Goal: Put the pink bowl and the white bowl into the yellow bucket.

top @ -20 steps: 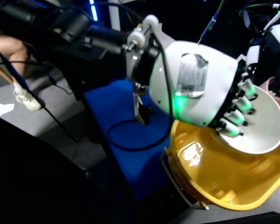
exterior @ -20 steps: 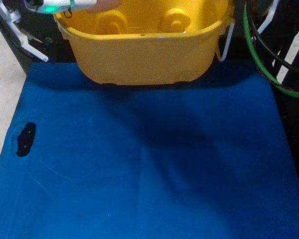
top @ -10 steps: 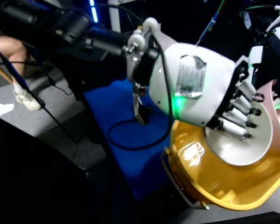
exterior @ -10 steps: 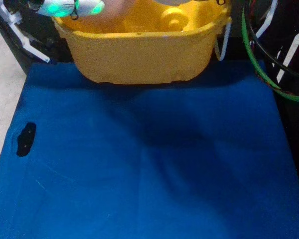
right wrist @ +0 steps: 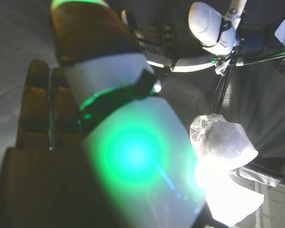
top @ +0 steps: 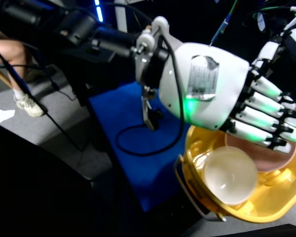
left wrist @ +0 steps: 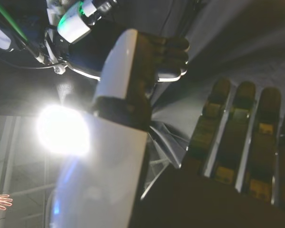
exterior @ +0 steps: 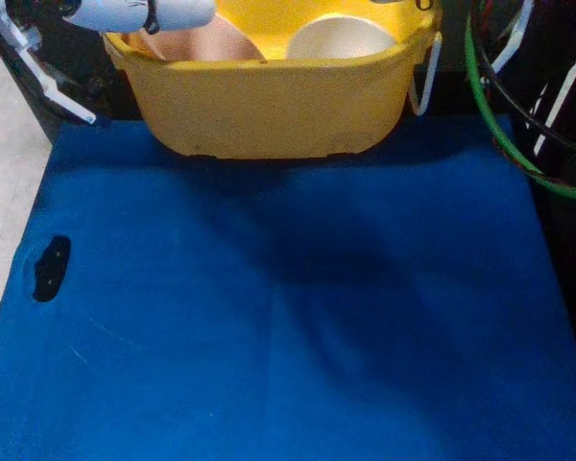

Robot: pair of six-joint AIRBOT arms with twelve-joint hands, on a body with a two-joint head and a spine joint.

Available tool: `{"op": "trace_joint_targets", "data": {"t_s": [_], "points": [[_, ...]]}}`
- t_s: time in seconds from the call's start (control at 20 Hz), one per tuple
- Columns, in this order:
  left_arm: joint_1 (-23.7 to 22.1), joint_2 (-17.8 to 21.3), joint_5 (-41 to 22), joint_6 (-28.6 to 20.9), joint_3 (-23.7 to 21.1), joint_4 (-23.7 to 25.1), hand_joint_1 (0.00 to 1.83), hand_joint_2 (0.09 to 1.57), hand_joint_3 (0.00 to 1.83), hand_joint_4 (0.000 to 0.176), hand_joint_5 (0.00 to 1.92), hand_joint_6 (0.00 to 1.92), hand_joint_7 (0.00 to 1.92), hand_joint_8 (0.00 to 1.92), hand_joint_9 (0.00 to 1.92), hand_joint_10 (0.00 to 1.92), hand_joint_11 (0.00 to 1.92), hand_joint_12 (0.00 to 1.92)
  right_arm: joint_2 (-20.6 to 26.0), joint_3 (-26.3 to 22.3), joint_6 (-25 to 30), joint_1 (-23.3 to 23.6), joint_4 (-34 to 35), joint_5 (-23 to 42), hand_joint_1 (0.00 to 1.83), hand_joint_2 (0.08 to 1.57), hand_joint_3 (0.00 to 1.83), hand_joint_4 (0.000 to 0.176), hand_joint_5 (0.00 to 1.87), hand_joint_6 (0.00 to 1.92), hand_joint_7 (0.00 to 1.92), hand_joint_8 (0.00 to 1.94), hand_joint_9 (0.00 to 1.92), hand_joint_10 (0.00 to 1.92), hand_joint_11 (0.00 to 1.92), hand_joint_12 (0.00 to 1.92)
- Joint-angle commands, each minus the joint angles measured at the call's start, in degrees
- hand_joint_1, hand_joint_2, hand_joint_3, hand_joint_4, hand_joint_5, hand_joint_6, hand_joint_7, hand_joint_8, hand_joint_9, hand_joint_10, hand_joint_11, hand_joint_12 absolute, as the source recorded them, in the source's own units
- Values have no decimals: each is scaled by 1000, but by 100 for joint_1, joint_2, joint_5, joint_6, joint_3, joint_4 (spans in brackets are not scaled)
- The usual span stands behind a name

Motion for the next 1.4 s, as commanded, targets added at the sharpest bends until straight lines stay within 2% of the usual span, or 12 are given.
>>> {"op": "trace_joint_targets", "data": {"t_s": [0.0, 0.35, 0.65, 0.7, 0.85, 0.9, 0.95, 1.05, 1.1, 1.2, 1.3, 1.35], "points": [[-50, -3, 732, -92, -5, -331, 739, 1014, 1, 22, 357, 0, 302, 0, 201, 225, 0, 1255, 37, -52, 34, 107, -197, -809, 691, 1029, 2, 0, 360, 1, 181, 1, 129, 9, 0, 464], [239, 442, 2098, -322, -385, -997, 754, 1017, 0, 0, 317, 0, 278, 7, 223, 124, 0, 1412, 1043, -1015, 1111, 63, -197, -2326, 669, 1002, 1, 21, 182, 1, 222, 3, 131, 4, 0, 294], [807, 1268, 4223, -161, -1346, -997, 797, 1003, 3, 0, 195, 0, 169, 2, 79, 12, 0, 683, 2447, -2440, 1200, -823, -197, -5056, 760, 861, 0, 138, 70, 12, 226, 15, 161, 14, 36, 17], [913, 1293, 4507, -230, -1398, -997, 797, 1028, 6, 0, 148, 1, 153, 0, 75, 6, 0, 575, 2527, -2529, 1202, -987, -197, -5296, 742, 905, 0, 124, 35, 0, 202, 3, 155, 9, 46, 30], [1387, 1264, 5587, -970, -1429, -997, 777, 1045, 11, 66, 9, 0, 89, 1, 86, 12, 0, 592, 2507, -2332, 3186, -2324, -197, -6968, 698, 934, 12, 138, 94, 11, 247, 5, 249, 15, 0, 674], [1537, 1274, 5839, -989, -1535, -997, 774, 1049, 2, 128, 0, 0, 50, 0, 88, 13, 0, 487, 2304, -2052, 4041, -2752, -197, -7554, 726, 989, 26, 171, 134, 15, 153, 5, 122, 13, 0, 355], [1660, 1272, 6045, -989, -1591, -997, 760, 1073, 7, 123, 0, 0, 54, 1, 106, 16, 0, 545, 2152, -1922, 4344, -2917, -128, -7681, 755, 1000, 23, 175, 156, 17, 110, 0, 90, 3, 0, 298], [1863, 1276, 6433, -996, -1764, -997, 712, 1158, 10, 171, 13, 2, 8, 0, 97, 4, 0, 538, 1939, -1940, 4402, -3089, -117, -8077, 784, 1082, 35, 140, 51, 1, 78, 3, 68, 8, 0, 321], [1881, 1286, 6433, -961, -1840, -997, 717, 1230, 19, 160, 138, 28, 72, 13, 35, 1, 0, 33, 1933, -2005, 4402, -3260, -72, -8309, 626, 1140, 29, 112, 1, 0, 56, 3, 59, 5, 0, 256], [1902, 1289, 6434, -739, -1984, -997, 789, 1161, 18, 140, 6, 1, 67, 28, 184, 19, 5, 447, 1958, -2176, 4401, -3848, 187, -8846, 485, 1165, 17, 92, 20, 7, 73, 3, 94, 5, 0, 572], [1925, 1318, 6437, -599, -2098, -997, 511, 1238, 35, 17, 7, 2, 60, 7, 175, 3, 0, 687, 1934, -2266, 4400, -3859, 113, -8846, 226, 1212, 13, 94, 63, 23, 12, 0, 76, 0, 0, 390], [1927, 1345, 6439, -501, -2170, -997, 338, 1300, 21, 11, 96, 17, 75, 3, 179, 2, 0, 591, 1909, -2271, 4400, -3816, -17, -8846, 57, 1316, 22, 17, 111, 23, 34, 4, 96, 6, 0, 320]]}}
